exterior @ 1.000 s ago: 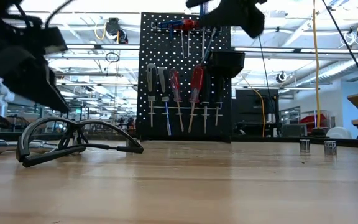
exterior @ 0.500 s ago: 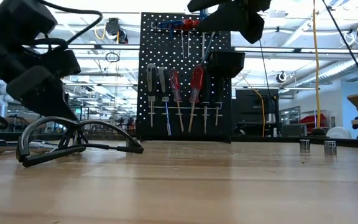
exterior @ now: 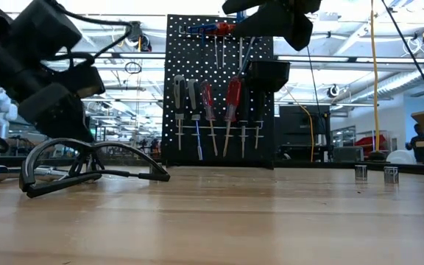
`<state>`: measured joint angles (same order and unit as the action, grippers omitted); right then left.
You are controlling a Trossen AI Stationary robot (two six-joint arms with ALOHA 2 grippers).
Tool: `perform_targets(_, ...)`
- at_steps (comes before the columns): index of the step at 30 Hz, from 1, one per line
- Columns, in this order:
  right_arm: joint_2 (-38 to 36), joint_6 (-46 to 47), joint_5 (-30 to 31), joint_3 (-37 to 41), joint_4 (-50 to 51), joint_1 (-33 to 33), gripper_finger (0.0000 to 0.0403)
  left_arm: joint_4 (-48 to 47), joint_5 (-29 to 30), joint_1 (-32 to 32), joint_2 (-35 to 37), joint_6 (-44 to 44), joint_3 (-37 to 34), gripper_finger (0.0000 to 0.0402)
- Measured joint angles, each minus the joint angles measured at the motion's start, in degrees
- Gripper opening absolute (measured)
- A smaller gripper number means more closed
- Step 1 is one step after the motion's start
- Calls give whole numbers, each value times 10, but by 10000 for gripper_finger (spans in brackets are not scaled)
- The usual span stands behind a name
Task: Hang tools onto peg board
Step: Put the socket into the black bin on the peg board
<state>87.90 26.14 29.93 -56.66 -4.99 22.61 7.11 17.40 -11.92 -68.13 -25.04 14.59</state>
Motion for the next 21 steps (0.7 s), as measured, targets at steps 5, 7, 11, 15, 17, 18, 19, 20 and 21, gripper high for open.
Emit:
perform_targets(5, 0, 1, 0, 0, 0, 0, 193, 24, -8, 0, -45, 0, 0, 164)
perform_targets(7, 0, 1, 0, 0, 0, 0, 193, 31, -8, 0, -59, 0, 0, 164)
perform_targets(11, 0, 1, 0, 0, 0, 0, 193, 39, -6, -1, -73, 0, 2, 164)
perform_targets(15, 0, 0, 0, 0, 0, 0, 193, 39, -6, -1, -73, 0, 2, 155)
perform_targets(17, 0, 0, 0, 0, 0, 0, 193, 37, -6, -1, -73, 0, 2, 135)
perform_targets(18, 0, 0, 0, 0, 0, 0, 193, 35, -5, -1, -73, 0, 2, 121)
perform_targets(19, 0, 0, 0, 0, 0, 0, 193, 32, -2, -1, -73, 1, 2, 103)
perform_targets(20, 0, 0, 0, 0, 0, 0, 193, 31, 1, -1, -73, 0, 2, 84)
perform_targets(21, 0, 0, 0, 0, 0, 0, 193, 31, 0, -1, -73, 0, 2, 65)
